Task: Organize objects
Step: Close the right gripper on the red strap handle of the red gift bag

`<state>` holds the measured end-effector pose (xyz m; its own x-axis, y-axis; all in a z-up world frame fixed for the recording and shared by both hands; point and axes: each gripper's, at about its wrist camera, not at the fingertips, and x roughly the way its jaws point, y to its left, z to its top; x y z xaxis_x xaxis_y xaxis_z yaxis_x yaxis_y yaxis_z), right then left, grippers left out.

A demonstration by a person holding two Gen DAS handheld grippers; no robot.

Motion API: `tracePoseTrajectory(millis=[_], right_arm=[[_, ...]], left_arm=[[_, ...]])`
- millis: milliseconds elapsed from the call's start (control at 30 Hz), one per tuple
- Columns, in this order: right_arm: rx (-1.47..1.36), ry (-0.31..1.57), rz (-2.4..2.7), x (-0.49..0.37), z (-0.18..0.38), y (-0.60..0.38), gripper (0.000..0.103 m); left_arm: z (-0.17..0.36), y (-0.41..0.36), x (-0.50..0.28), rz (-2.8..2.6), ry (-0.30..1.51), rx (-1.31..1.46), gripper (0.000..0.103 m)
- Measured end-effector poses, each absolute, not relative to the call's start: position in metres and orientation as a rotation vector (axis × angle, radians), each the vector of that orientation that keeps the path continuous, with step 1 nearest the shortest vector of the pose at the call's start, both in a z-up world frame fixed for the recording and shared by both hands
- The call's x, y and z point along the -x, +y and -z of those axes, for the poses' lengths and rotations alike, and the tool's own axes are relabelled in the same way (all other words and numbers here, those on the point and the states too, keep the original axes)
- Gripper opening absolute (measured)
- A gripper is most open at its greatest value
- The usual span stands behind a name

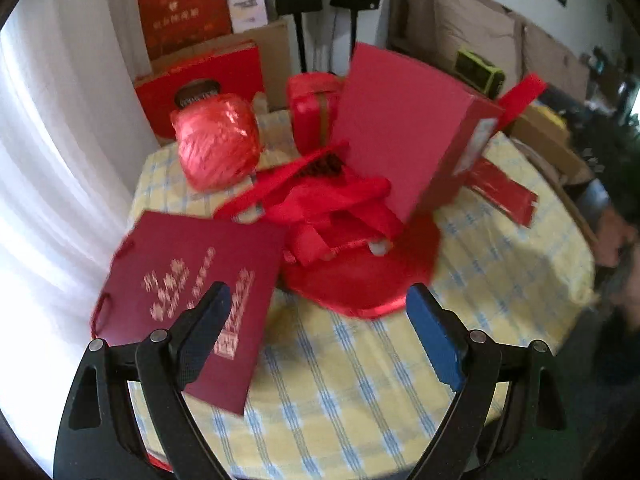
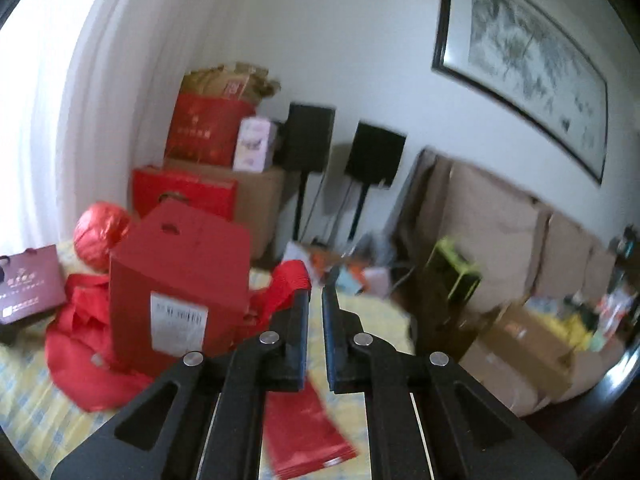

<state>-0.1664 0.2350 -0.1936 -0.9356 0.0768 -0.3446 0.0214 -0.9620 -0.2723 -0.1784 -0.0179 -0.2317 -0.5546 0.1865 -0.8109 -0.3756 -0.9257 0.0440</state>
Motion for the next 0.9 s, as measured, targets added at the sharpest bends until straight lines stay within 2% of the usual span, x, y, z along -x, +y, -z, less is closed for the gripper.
tracePoseTrajectory(millis=[167,267,333,500,600,700,767,900], right_arm=[[0.523,-0.431,-3.034,0.157,0.191,0.236,0.007],[0.498,-0.354,-3.067,0.145,0.181,0.237,0.007],[0.47,-0.323,-3.097,0.138,0.169,0.233,0.007],[0.255,-0.407,-3.144,0.123,0.108,0.215,0.007],[0.182,-0.35,-3.192,0.118,0.065,0.213,0.007],[0.229,-0.356,-3.181,0.123,0.043,0.212,0.007],[0.369,-0.374,-3.167,0.131,0.047,0.213,0.007],[0.673,-0.275,-3.111,0.139,0.096,0.233,0.029]], left_arm=[[0.24,-0.009,0.199,-2.671,0.365,1.211,0.087],[0.249,-0.009,0.205,-2.654,0.253,1.16,0.081],[0.256,-0.008,0.207,-2.586,0.154,1.165,0.08],[0.258,-0.002,0.207,-2.576,0.164,1.155,0.08],[0.255,-0.002,0.204,-2.572,0.17,1.132,0.08],[0.257,-0.003,0.204,-2.549,0.164,1.129,0.081],[0.259,-0.003,0.201,-2.564,0.174,1.138,0.081],[0.26,-0.013,0.2,-2.583,0.143,1.14,0.081]])
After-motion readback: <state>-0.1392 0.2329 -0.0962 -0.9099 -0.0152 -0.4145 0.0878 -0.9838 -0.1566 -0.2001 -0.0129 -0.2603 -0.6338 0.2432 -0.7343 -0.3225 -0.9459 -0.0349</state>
